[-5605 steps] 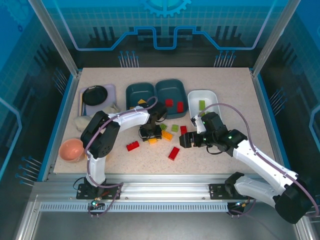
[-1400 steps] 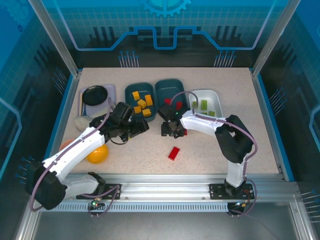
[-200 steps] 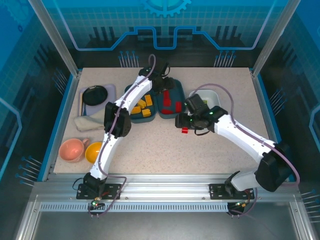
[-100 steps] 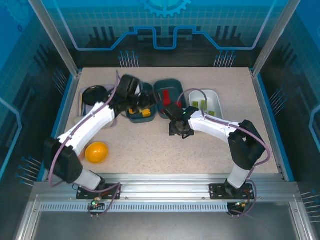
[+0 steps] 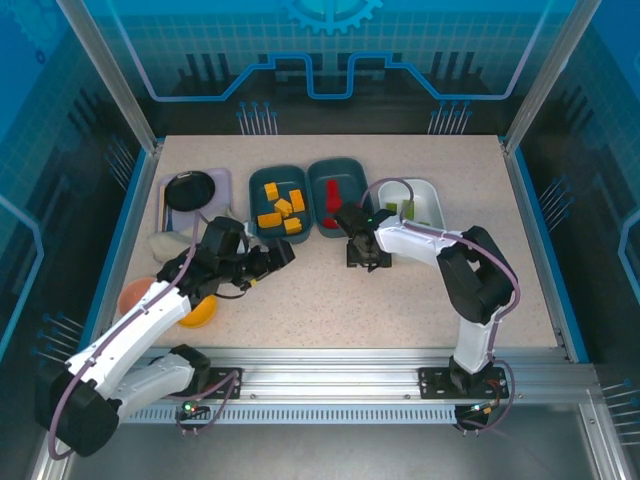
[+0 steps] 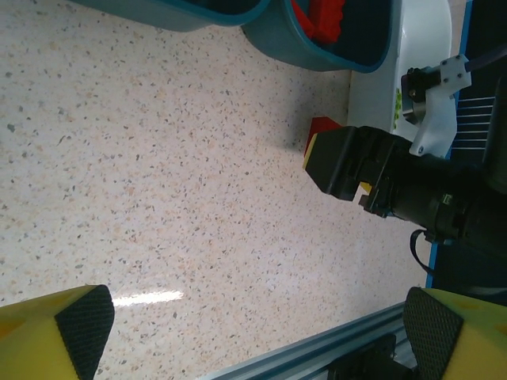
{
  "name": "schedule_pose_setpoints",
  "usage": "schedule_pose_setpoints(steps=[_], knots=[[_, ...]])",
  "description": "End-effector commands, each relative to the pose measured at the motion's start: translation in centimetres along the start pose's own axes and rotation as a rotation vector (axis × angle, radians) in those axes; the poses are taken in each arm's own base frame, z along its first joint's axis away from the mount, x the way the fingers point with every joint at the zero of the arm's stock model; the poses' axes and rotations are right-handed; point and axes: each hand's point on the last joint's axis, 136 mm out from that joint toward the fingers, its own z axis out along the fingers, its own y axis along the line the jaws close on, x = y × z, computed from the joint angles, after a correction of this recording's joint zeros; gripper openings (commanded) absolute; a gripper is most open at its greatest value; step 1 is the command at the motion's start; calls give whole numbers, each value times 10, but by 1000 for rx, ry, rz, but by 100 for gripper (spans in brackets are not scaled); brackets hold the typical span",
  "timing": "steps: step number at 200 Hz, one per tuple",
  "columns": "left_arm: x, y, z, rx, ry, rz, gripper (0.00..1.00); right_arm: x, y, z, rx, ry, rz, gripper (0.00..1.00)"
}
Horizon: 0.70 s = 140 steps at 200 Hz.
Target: Sort the legos into containers by color
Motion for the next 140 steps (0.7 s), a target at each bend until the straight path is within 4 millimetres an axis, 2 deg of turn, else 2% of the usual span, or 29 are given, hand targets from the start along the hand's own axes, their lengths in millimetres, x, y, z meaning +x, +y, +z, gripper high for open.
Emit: schedule_pose_setpoints(steps=[1, 74, 99, 118, 140], knots=[[3, -1, 0, 22, 2, -19, 98, -7, -2, 8, -7, -4, -3, 61], [1, -4, 1, 24, 2, -15, 98, -8, 1, 28, -18, 24, -6, 44], [1, -5, 1, 27, 3, -9, 98, -9, 5, 28, -25, 25, -9, 35], [2, -7, 1, 29, 5, -2, 97, -10, 7, 18, -22, 0, -33, 28], [-2, -16, -2, 40, -6, 8, 97, -15, 15, -19, -42, -90, -86, 26]])
